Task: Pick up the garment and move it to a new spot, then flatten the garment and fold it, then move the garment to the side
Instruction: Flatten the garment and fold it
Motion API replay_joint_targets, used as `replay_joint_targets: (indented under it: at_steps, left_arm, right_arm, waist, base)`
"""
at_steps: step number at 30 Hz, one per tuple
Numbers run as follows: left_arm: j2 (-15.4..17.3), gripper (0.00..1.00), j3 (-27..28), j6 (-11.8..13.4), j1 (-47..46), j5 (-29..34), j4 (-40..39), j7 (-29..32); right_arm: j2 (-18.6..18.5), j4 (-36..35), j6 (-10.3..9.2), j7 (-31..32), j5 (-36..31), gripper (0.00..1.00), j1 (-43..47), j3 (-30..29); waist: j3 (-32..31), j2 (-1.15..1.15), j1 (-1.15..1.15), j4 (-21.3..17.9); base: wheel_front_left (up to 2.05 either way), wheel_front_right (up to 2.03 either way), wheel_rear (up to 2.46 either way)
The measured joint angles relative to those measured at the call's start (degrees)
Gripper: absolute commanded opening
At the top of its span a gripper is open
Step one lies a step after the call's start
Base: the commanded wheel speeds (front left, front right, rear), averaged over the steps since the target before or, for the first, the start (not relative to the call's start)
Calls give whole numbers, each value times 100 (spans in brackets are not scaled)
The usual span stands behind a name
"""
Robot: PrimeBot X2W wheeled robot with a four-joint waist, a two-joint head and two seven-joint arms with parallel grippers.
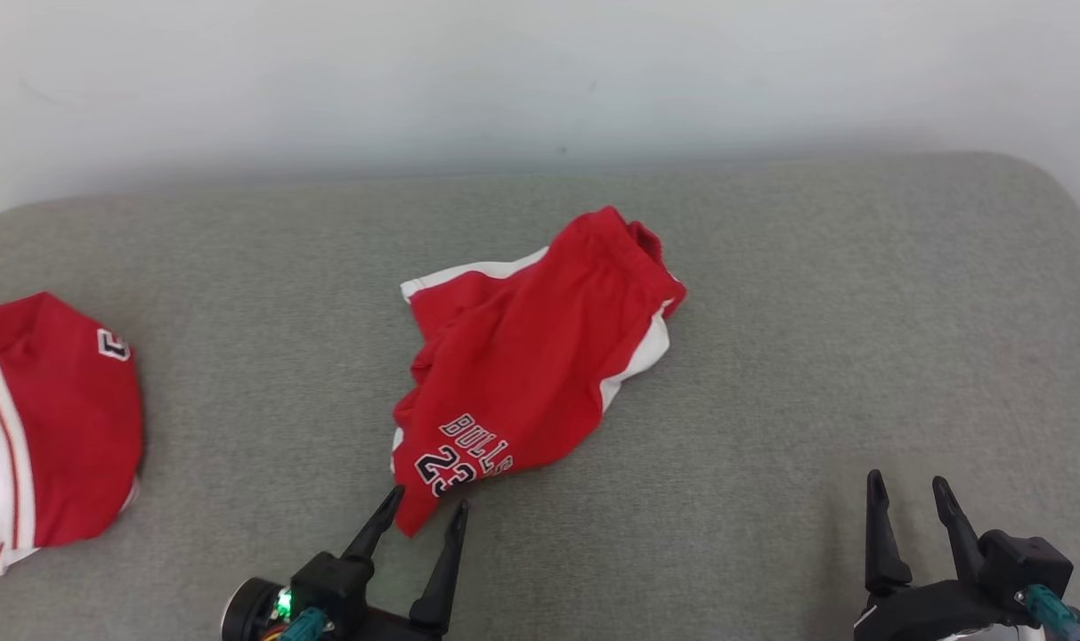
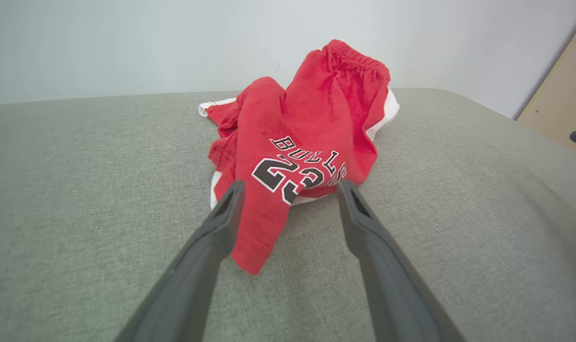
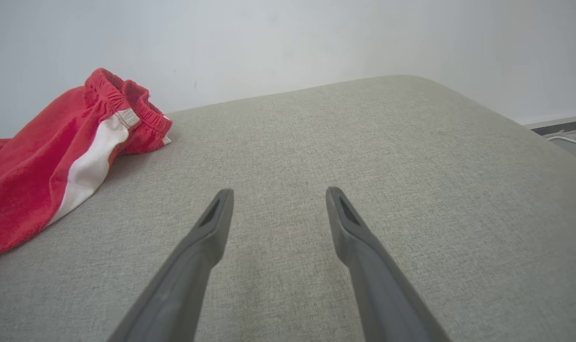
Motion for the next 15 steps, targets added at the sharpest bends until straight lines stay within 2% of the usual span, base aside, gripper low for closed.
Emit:
replay_joint_targets:
  at_steps: [6,13,14,15]
  left_arm:
    - [-1,100,-59,77,-243,454,177,0]
    - [3,100,99,192,-475,572,390,0]
    - [3,78,119,145,-493,567,430,0]
    - [3,78,131,104,-500,557,470,0]
  right_arm:
    - [21,0,0,0,-1,100,-73,29]
    - [37,-4,0,0,0,100,-196,89]
    - [37,-13,0,0,0,100,-222,96]
    - [38,-20,0,0,11,100,-232,102]
  waist:
    - [159,0,0,-264]
    - [366,0,1,-447]
    - [392,0,1,-464]
    - [418,0,1,-478]
  base:
    - [0,0,0]
    - [0,0,0]
    - [0,0,0]
    - [0,0,0]
